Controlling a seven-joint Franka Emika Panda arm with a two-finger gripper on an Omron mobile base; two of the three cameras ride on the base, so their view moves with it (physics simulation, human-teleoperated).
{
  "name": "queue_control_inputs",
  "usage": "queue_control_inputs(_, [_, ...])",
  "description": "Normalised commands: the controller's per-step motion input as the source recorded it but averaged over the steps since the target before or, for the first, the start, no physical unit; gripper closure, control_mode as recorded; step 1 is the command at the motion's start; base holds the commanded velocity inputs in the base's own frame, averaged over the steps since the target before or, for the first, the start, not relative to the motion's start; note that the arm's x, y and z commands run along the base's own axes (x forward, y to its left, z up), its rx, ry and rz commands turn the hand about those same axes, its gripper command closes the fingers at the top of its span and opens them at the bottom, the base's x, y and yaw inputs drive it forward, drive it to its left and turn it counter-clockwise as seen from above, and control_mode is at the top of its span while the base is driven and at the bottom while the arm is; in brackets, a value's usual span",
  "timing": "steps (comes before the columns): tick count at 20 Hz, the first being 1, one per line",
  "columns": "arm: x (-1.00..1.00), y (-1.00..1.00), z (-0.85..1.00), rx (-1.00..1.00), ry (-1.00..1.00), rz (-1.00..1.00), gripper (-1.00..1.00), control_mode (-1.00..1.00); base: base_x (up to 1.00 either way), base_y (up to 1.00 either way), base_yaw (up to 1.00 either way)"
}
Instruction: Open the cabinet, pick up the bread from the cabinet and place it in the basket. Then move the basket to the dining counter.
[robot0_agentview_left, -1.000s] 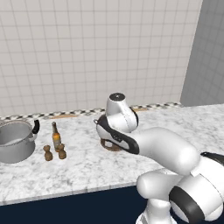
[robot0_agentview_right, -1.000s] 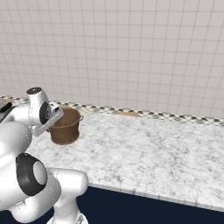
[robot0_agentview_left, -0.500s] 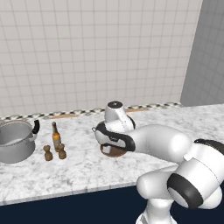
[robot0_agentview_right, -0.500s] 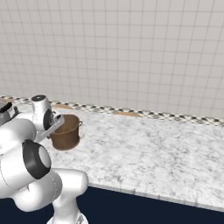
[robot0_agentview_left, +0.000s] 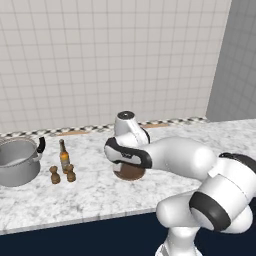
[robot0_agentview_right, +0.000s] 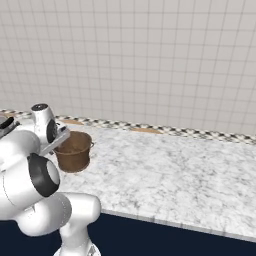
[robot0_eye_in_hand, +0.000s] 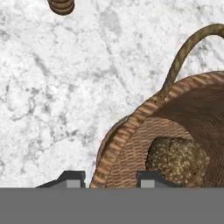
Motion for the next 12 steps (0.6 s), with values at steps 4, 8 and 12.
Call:
queue_control_inputs(4, [-0.61, -0.12, 0.09, 0.01, -0.01, 0.00, -1.00, -1.00, 0.00, 0.00, 0.00])
queue_control_inputs(8, [-0.93, -0.34, 0.53, 0.06, -0.03, -0.12, -1.00, -1.00, 0.00, 0.00, 0.00])
queue_control_inputs(12, [-1.00, -0.40, 0.50, 0.12, -0.10, -0.29, -1.00, -1.00, 0.00, 0.00, 0.00])
